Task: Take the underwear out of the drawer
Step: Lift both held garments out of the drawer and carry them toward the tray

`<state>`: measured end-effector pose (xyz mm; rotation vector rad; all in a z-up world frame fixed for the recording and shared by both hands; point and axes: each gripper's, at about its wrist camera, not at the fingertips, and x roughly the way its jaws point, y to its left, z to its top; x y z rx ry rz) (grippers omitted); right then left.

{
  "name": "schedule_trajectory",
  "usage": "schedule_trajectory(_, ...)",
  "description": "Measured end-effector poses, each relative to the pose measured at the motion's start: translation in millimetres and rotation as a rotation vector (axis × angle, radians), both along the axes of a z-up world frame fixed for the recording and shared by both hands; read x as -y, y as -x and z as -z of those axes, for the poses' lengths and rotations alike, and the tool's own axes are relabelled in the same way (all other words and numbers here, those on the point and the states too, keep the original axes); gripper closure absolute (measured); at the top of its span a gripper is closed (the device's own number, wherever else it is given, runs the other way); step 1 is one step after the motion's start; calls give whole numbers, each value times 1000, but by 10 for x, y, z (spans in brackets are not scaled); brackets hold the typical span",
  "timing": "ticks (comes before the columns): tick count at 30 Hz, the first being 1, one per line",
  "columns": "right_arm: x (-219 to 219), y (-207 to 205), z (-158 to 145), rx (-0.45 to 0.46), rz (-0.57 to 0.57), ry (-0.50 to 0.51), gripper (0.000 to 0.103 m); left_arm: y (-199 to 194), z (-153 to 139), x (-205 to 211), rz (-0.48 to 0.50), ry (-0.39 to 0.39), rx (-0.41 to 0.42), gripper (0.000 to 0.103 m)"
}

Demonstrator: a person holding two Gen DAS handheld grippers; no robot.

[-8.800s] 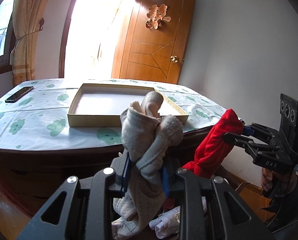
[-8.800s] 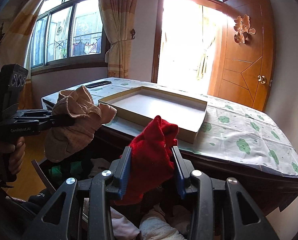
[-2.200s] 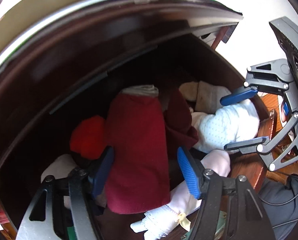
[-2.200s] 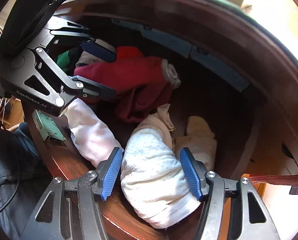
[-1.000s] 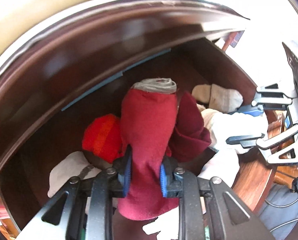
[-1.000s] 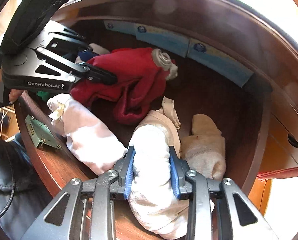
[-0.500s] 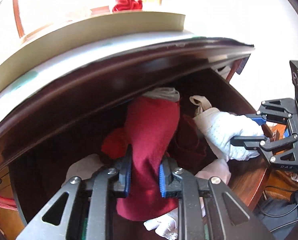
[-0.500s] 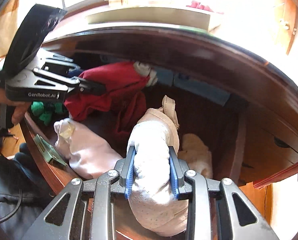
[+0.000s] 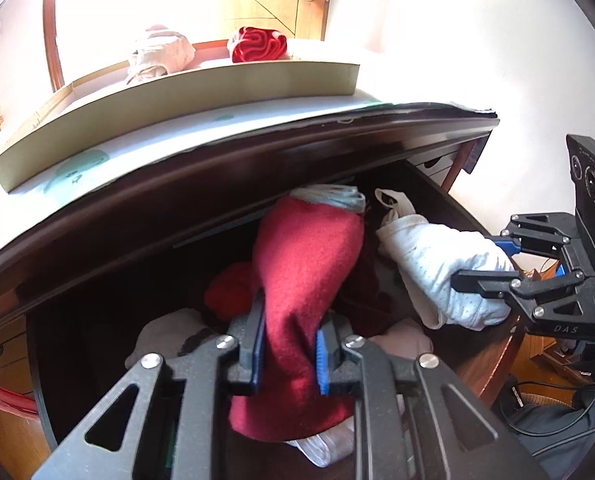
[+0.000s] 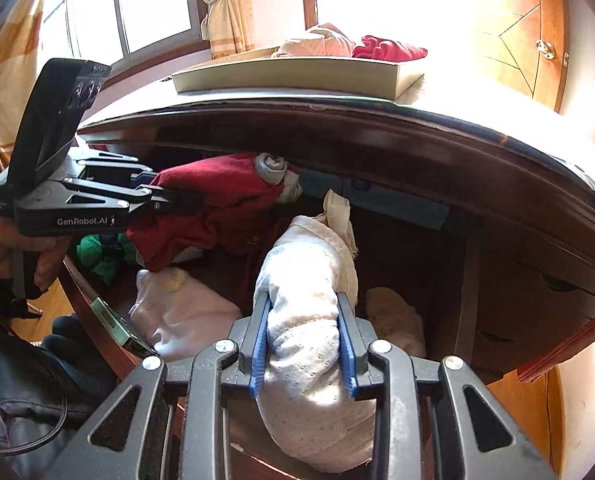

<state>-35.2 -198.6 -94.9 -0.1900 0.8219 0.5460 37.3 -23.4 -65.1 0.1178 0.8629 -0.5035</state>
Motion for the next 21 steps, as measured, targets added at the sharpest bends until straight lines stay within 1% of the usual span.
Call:
schedule_trajectory(5, 203, 102, -141, 27, 2, -23, 71, 87, -34, -26, -13, 35, 22, 85)
schedule_trajectory(12, 215, 148, -182, 45, 5, -44, 71, 155, -31, -76, -34, 69, 32, 85)
schedule_trajectory(14, 230, 161, -202, 51, 8, -55, 71, 159, -22, -35, -43, 77, 37, 85)
schedule_trajectory(21, 224, 224, -262, 89, 13, -81, 71, 194, -34, -79, -58, 112, 56, 85)
